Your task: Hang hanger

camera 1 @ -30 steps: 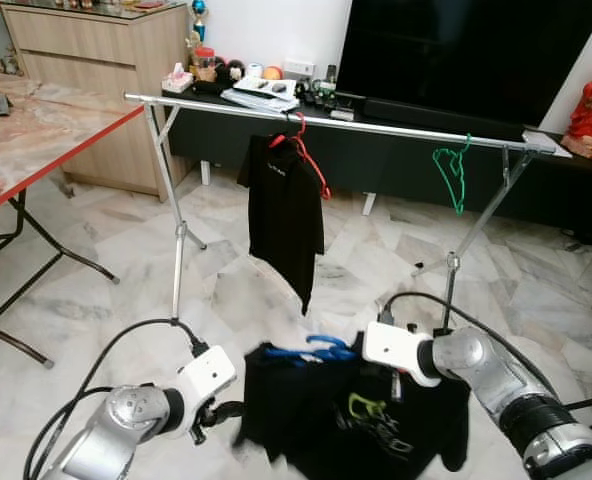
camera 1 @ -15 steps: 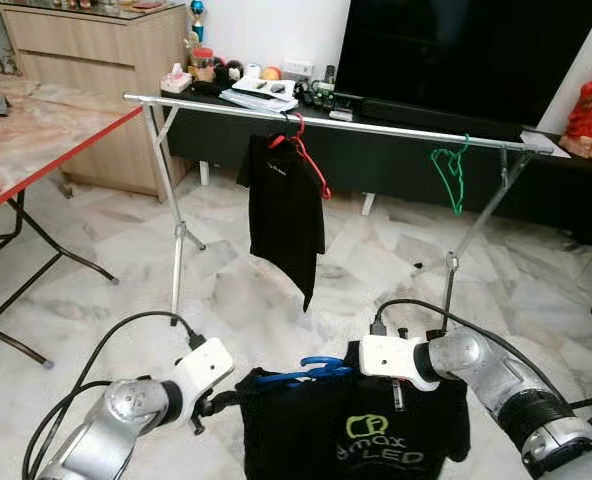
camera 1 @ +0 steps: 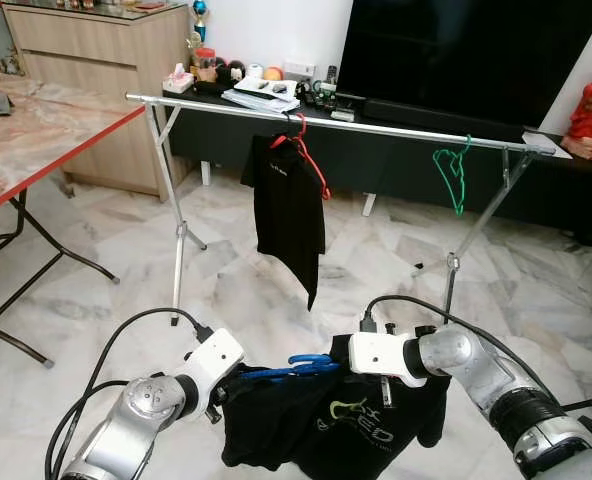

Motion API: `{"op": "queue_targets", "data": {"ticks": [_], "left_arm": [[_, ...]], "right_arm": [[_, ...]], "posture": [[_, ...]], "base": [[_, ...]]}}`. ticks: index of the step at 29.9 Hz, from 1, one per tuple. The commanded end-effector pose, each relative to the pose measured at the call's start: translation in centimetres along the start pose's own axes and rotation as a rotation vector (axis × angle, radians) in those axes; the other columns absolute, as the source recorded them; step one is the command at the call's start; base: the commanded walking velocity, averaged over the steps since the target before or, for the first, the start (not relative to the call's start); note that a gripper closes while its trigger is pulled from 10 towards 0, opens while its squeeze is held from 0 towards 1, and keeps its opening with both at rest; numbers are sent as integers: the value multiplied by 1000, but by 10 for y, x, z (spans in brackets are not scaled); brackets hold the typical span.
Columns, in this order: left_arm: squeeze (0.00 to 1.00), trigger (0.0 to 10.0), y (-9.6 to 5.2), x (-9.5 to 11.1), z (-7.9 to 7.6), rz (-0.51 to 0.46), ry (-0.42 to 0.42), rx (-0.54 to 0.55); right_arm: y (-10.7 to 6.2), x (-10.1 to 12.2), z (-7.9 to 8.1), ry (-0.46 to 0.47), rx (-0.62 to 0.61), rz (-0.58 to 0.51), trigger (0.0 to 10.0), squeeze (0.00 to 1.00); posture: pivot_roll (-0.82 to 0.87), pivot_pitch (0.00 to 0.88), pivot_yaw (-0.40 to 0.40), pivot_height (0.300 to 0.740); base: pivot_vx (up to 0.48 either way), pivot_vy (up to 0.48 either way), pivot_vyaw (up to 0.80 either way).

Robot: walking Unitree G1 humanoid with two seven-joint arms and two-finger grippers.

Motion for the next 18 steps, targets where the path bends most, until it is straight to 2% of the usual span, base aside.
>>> {"op": "queue_targets", "data": {"ticks": [1,8,18], "left_arm": [[0,10000,1,4,4,6,8,22],[0,10000,3,-4,13,73,-15,112],[0,10000,3,-14,12,135,-7,97]], "right_arm": [[-6,8,-11,-13,-45,-37,10000,0],[-6,11,-12,-21,-47,-50,10000,0],[-7,12,-12,-25,-48,-55,10000,0]], "posture": [[170,0,-121,740],[168,0,-122,740],[168,0,-123,740]], "base": [[0,0,0],[0,0,0],[0,0,0]]}}
Point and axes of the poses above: a point about 5 cm out from each wrist's last joint towards the gripper, its own y axis pointing out of the wrist towards the gripper, its own x axis along the axis of the wrist's last joint, z = x × y, the point moved 1 cm from there along y, pointing out of the wrist towards the gripper, and after that the axes turned 2 degrees about -y, right-handed, at the moved point
